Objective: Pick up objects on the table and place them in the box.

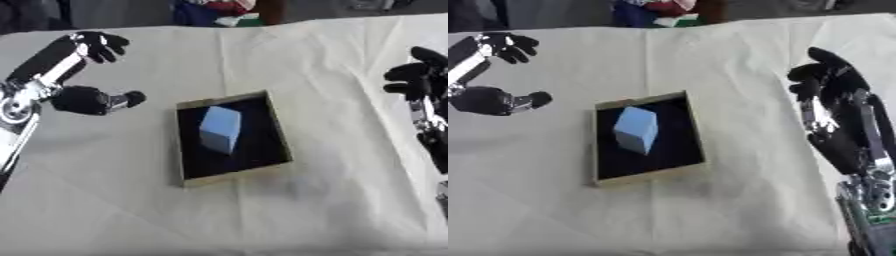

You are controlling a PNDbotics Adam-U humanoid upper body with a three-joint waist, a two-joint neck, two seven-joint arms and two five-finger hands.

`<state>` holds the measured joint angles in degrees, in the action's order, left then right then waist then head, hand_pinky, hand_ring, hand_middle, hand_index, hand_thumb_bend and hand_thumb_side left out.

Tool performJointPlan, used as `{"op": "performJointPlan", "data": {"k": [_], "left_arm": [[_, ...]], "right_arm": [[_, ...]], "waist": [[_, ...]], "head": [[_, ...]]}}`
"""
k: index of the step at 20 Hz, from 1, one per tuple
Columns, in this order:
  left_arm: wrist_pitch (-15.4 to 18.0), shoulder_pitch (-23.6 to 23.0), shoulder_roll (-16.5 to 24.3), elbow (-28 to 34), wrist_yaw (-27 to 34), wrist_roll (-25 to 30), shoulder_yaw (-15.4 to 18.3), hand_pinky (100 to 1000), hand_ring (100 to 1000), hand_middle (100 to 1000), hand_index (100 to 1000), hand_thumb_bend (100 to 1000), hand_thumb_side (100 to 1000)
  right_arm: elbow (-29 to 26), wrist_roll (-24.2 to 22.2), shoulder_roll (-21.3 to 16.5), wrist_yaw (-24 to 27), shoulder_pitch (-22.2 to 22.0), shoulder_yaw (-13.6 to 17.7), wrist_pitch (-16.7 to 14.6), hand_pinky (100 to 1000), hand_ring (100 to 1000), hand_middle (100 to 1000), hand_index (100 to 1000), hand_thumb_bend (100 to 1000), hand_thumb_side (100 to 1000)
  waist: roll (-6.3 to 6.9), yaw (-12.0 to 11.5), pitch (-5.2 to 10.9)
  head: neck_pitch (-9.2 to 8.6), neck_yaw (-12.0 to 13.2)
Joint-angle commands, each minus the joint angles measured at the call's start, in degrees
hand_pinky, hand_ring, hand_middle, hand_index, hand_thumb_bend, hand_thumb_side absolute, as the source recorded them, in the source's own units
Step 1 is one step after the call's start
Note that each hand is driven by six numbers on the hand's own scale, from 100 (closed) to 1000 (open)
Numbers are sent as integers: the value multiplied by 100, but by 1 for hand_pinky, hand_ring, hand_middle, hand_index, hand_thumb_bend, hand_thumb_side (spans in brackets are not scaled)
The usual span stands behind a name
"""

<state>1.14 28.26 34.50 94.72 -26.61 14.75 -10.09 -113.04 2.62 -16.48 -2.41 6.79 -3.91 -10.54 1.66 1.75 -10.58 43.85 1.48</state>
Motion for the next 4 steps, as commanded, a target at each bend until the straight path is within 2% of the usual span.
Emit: {"op": "performJointPlan", "data": {"k": [1,4], "left_arm": [[-10,36,55,69,63,-63,114,724,713,714,883,606,566],[-10,12,23,75,88,-93,125,721,711,712,880,603,567]], "right_arm": [[-105,20,-71,-7,55,18,-1,703,736,655,877,100,540],[-104,18,-64,-13,39,18,-5,703,736,655,876,100,539]], "waist": [[-11,-8,67],[-25,-18,66]], "head": [[27,41],[27,49]]}}
